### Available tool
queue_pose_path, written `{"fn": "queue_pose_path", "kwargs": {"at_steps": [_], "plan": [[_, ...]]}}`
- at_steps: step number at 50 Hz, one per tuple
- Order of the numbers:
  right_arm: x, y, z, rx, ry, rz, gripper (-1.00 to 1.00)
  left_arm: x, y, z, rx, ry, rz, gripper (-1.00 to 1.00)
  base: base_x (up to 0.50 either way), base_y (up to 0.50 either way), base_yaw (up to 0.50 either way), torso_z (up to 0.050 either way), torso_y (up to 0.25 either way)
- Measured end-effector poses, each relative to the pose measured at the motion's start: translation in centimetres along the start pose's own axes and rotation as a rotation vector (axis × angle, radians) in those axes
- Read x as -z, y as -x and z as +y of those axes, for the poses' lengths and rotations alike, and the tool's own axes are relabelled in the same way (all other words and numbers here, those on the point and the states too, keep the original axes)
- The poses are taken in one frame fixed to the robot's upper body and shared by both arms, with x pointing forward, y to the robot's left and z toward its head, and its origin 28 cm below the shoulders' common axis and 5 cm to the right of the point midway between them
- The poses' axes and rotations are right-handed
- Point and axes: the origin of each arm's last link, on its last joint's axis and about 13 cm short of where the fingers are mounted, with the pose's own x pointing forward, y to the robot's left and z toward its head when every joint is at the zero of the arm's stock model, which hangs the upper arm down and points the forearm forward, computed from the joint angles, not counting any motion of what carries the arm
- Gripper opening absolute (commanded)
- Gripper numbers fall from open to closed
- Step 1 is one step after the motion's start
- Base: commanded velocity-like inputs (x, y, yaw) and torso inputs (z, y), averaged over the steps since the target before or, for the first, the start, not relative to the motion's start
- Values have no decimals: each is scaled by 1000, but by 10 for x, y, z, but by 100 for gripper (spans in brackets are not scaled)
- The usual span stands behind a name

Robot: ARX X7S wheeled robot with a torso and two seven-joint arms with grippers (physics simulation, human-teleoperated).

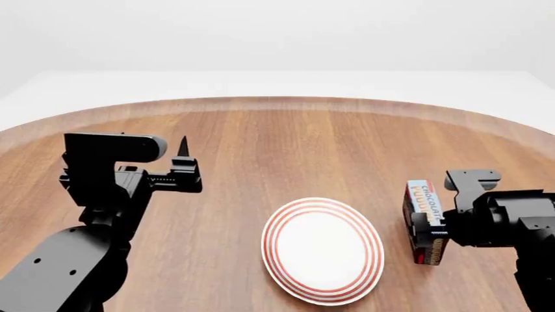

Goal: Put the chocolate pudding to the right of the plate.

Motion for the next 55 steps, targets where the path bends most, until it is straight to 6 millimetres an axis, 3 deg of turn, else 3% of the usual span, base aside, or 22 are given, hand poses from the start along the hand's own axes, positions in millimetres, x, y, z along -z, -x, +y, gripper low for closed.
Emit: {"fn": "queue_pose_path", "kwargs": {"at_steps": [17,18,40,55], "plan": [[2,-5,2,2,-2,-6,-100,0,0,0,2,1,1,100,0,0,0,0,0],[2,-5,2,2,-4,-6,100,0,0,0,2,2,1,100,0,0,0,0,0],[-3,-2,0,-1,11,-9,100,1,0,-1,4,4,1,100,0,0,0,0,0],[-28,38,-2,-29,1,-135,100,2,0,-1,5,6,5,100,0,0,0,0,0]]}}
